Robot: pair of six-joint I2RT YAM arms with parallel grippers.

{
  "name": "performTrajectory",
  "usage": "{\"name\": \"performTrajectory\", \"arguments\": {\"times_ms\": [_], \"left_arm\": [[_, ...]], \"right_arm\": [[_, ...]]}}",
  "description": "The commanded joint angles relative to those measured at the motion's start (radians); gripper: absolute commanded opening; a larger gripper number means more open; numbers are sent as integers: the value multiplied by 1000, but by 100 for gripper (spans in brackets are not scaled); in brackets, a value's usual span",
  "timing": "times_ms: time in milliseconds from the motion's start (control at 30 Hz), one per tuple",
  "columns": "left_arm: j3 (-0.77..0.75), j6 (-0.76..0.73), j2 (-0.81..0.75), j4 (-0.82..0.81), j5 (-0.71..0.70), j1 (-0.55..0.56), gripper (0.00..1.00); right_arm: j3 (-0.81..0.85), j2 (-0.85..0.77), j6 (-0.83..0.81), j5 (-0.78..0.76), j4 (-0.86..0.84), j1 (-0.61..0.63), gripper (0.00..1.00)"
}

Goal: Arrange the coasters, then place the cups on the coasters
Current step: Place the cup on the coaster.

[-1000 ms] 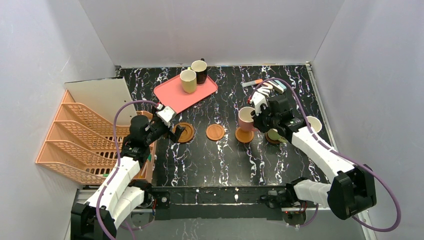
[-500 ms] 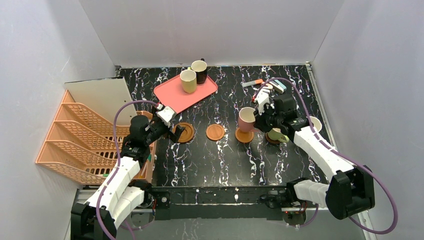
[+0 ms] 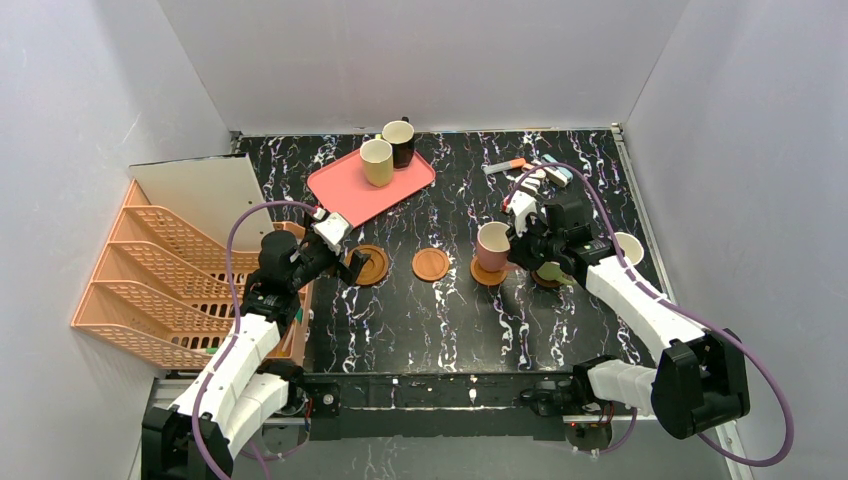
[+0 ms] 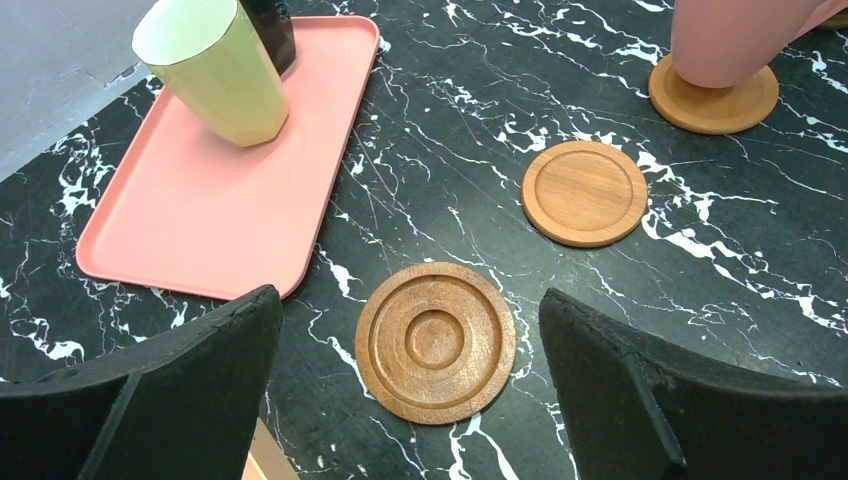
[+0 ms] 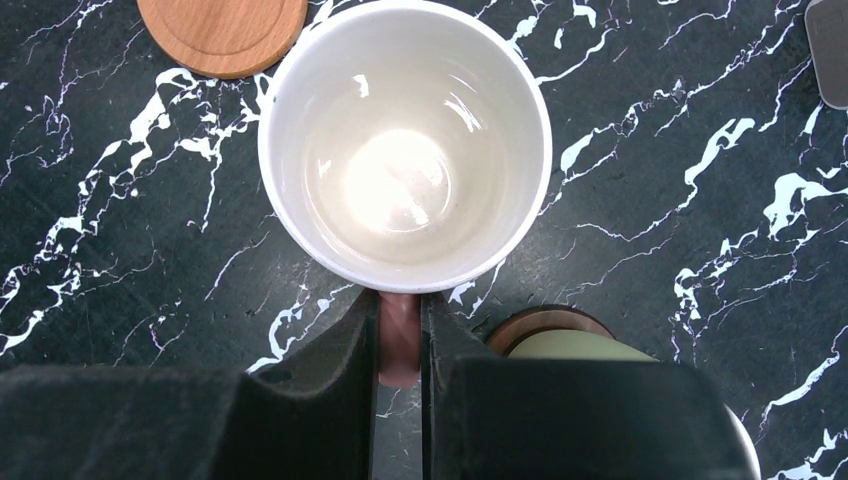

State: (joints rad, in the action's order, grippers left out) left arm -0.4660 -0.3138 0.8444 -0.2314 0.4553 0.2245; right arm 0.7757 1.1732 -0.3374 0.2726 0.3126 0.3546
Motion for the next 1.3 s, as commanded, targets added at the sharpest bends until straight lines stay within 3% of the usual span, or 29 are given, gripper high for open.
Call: {"name": "performTrajectory", "arguments": {"times_ms": [0,1267], "left_arm": [[12,-8,-22,-5,9,-3,98],[12,-10,-22,-3,11,-4,98]], "right_arm": [[13,-22,-21,52,-100,-2,1],[-7,21,-55,54,-107,12,1]]}}
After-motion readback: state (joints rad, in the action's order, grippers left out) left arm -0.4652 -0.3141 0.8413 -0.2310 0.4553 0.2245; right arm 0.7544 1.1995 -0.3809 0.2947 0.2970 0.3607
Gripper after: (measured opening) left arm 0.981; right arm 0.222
